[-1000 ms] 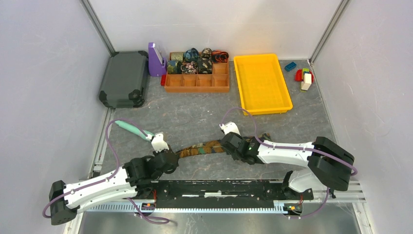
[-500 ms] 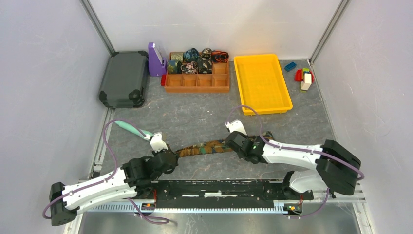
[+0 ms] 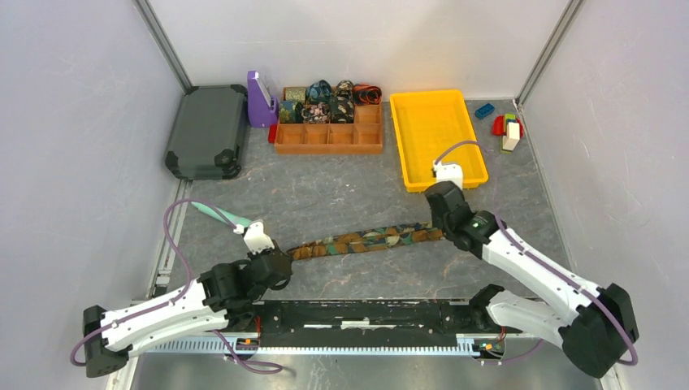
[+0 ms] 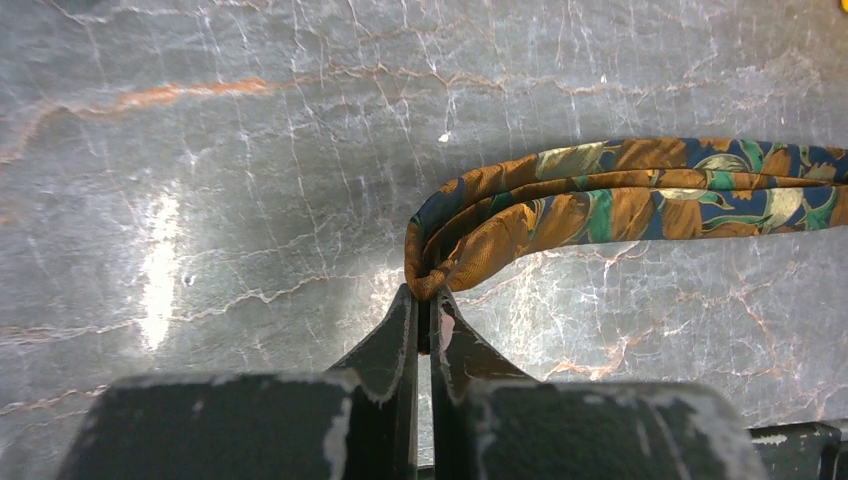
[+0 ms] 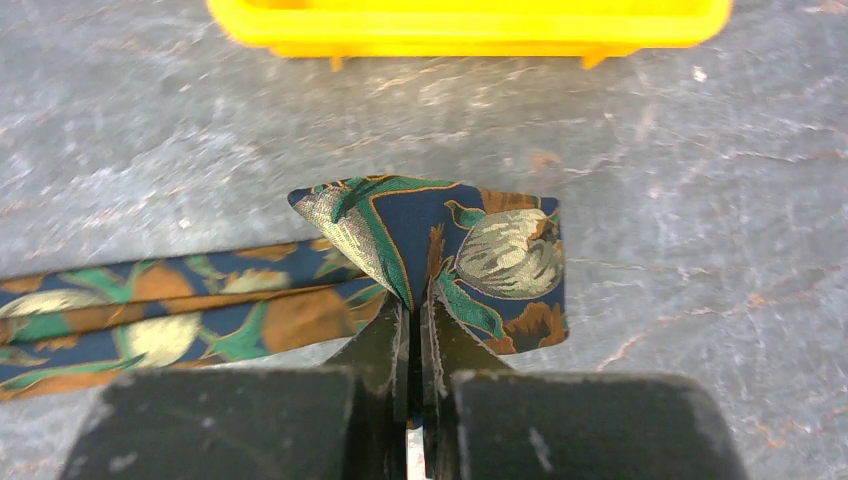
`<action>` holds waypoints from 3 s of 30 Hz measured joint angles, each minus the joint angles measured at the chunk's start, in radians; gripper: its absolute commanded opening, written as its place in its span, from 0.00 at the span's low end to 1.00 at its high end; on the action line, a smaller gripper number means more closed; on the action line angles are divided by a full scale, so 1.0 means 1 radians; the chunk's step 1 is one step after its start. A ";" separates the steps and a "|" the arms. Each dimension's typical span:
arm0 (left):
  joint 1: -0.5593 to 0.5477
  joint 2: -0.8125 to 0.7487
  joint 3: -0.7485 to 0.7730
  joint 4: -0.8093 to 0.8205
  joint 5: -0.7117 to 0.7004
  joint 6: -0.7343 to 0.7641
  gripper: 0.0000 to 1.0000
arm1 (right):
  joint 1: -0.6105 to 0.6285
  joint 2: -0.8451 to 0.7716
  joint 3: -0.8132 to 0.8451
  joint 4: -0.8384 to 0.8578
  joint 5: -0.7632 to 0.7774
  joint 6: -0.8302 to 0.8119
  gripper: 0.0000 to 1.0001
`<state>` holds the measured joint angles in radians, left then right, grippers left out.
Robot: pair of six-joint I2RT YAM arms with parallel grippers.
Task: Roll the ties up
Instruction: Flatten out the tie at the center of the board.
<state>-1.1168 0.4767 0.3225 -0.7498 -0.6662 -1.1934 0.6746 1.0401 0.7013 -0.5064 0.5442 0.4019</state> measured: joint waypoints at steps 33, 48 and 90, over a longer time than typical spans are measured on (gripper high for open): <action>0.173 0.128 0.113 -0.116 -0.034 0.001 0.85 | -0.721 -0.126 -0.072 0.177 -0.437 -0.071 0.94; 0.494 0.353 0.310 -0.016 0.269 0.264 0.72 | -0.098 -0.157 -0.235 0.235 -0.534 0.027 0.54; 0.500 1.278 0.707 0.400 0.708 0.591 0.36 | 0.330 0.568 -0.076 0.798 -0.409 0.213 0.22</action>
<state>-0.6167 1.7542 1.0298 -0.3500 0.0422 -0.6029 1.0046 1.6085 0.6250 0.2916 0.1349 0.6151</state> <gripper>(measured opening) 0.379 0.228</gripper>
